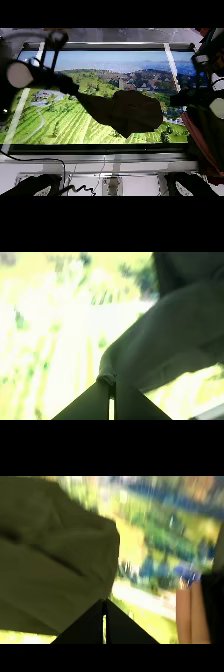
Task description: Fold the clothes and pants, and hang the long-sleeved shirts on hangers.
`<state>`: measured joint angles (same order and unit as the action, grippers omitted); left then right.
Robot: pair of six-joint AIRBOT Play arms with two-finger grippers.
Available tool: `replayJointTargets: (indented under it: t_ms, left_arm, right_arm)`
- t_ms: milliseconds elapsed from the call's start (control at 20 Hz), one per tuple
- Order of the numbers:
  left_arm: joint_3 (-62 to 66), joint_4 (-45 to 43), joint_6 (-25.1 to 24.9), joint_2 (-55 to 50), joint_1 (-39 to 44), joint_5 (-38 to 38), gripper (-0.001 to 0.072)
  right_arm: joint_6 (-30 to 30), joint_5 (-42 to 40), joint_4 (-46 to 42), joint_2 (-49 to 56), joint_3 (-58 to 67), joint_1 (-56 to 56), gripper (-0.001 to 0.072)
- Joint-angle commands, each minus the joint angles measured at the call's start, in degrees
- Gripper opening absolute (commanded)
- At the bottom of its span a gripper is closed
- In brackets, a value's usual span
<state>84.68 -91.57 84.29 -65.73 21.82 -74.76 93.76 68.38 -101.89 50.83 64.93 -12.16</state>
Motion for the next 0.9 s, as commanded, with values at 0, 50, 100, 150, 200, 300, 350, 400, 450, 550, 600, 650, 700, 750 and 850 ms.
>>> replayJointTargets:
  t_ms: [0,50,100,150,200,300,350,400,450,550,600,650,700,750,850]
  left_arm:
    - [-15.8,-3.4,1.9,3.7,-4.8,4.3,0.0015]
    - [-18.0,-3.4,1.9,4.6,-6.6,4.7,0.0015]
    - [-19.1,-3.4,1.9,5.2,-8.1,4.7,0.0016]
    - [-19.6,-3.4,1.9,5.6,-9.6,4.7,0.0016]
    - [-19.7,-3.4,1.9,5.7,-10.6,4.7,0.0016]
    - [-19.7,-3.4,1.9,5.7,-11.9,4.9,0.0016]
    - [-19.7,-3.4,1.9,5.7,-12.0,5.1,0.0016]
    - [-19.7,-3.4,1.9,5.6,-12.0,5.5,0.0016]
    - [-19.7,-3.3,1.9,5.6,-12.0,6.1,0.0016]
    - [-19.7,-3.1,1.9,5.6,-12.0,7.3,0.0016]
    - [-19.7,-2.9,1.9,5.6,-12.0,8.1,0.0016]
    - [-19.7,-2.9,1.9,5.6,-12.0,8.8,0.0017]
    - [-19.7,-2.6,1.9,5.6,-11.9,9.4,0.0016]
    - [-19.7,-2.2,1.9,5.5,-11.9,9.9,0.0016]
    - [-19.7,-1.5,1.9,4.9,-11.9,10.2,0.0016]
  right_arm:
    - [-1.9,-3.1,1.3,3.1,-8.3,2.8,0.0009]
    - [-1.9,-5.5,3.2,4.2,-10.5,4.7,0.0008]
    - [-1.9,-8.1,5.1,5.4,-12.2,6.8,0.0008]
    - [-2.1,-9.7,8.0,7.1,-13.5,9.4,0.0007]
    - [-3.5,-9.6,11.0,9.1,-14.2,12.0,0.0006]
    - [-11.8,-6.2,21.9,13.6,-14.9,18.4,0.0006]
    - [-16.4,-3.9,27.4,15.5,-15.2,21.4,0.0006]
    - [-20.7,-1.6,32.3,17.0,-15.8,24.6,0.0006]
    - [-22.8,-0.7,35.5,17.7,-16.6,27.5,0.0008]
    - [-20.1,-3.7,37.4,17.8,-18.8,32.8,0.0081]
    - [-17.9,-5.7,37.5,17.8,-19.8,34.9,0.0250]
    - [-16.0,-7.7,38.2,18.0,-20.7,36.2,0.0376]
    - [-15.9,-8.5,40.7,18.6,-21.3,36.9,0.0379]
    - [-17.0,-8.4,44.1,19.9,-21.5,36.8,0.0379]
    - [-20.0,-9.3,52.5,23.6,-21.5,35.8,0.0380]
